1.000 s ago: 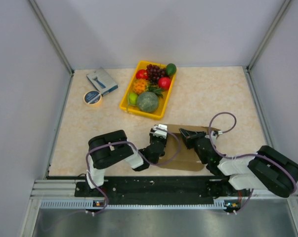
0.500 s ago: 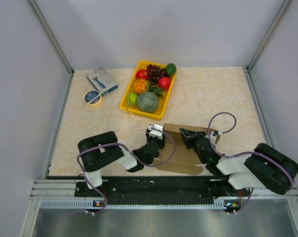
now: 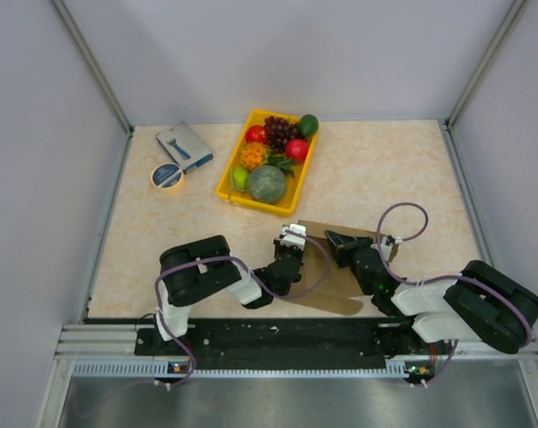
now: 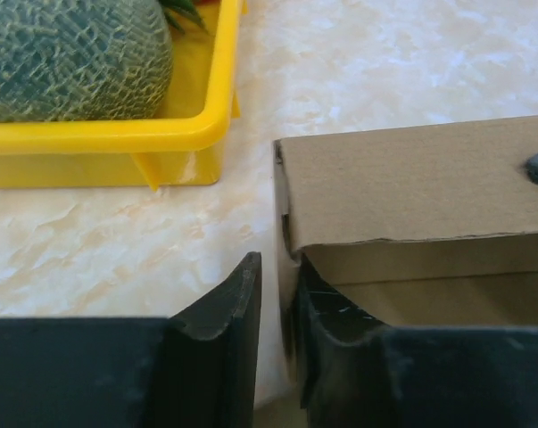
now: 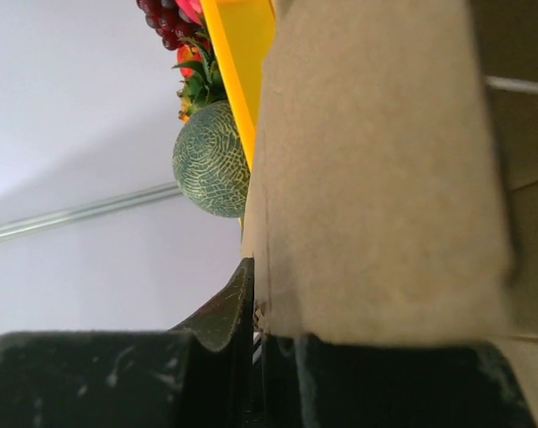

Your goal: Fold the paper box

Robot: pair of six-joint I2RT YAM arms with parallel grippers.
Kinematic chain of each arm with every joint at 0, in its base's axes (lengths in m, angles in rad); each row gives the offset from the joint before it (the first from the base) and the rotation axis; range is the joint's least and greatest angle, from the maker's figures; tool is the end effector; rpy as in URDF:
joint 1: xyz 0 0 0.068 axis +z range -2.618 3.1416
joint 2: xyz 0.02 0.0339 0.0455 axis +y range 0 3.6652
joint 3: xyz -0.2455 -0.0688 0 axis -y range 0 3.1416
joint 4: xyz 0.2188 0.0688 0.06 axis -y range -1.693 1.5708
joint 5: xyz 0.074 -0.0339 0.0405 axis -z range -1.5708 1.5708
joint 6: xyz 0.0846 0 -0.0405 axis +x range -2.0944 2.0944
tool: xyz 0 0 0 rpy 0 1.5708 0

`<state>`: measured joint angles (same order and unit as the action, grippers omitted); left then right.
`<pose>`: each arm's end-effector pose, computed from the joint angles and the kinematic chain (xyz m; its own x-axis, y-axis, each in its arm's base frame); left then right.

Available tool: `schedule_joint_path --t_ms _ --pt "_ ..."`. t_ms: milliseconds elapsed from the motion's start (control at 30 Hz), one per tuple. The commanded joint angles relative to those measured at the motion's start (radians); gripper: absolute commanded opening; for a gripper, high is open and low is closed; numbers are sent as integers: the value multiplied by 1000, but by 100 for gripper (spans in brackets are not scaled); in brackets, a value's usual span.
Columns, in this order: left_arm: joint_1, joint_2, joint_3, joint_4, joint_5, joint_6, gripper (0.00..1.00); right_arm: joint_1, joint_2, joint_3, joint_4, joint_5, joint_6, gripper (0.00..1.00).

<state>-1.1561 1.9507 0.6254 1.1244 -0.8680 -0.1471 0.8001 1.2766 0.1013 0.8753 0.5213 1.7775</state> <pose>0.1995 -0.2930 0.1182 -0.1221 0.0422 -0.9916 0.2754 0.9613 0.0070 0.1899 0.1351 0.1261 -0.2423 0.9688 0.0520 0.2611 0.0135 0.9652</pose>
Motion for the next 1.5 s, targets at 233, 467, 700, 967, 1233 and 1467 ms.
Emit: schedule_joint_path --t_ms 233,467,700,967,1233,1467 --pt "-25 -298 -222 -158 185 -130 87 -1 78 -21 37 2 -105 10" --pt "-17 -706 -285 -552 431 -308 87 -7 49 -35 65 -40 -216 22" --pt "174 -840 -118 -897 600 -428 96 -7 -179 18 -203 -96 -375 61" --pt "394 -652 123 -919 976 -374 94 -42 -520 214 -820 -223 -820 94" --pt "339 -635 73 -888 902 -177 75 -208 -829 399 -1430 -251 -1167 97" --pt "237 -622 121 -907 707 -198 79 -475 -751 390 -1310 -431 -980 93"
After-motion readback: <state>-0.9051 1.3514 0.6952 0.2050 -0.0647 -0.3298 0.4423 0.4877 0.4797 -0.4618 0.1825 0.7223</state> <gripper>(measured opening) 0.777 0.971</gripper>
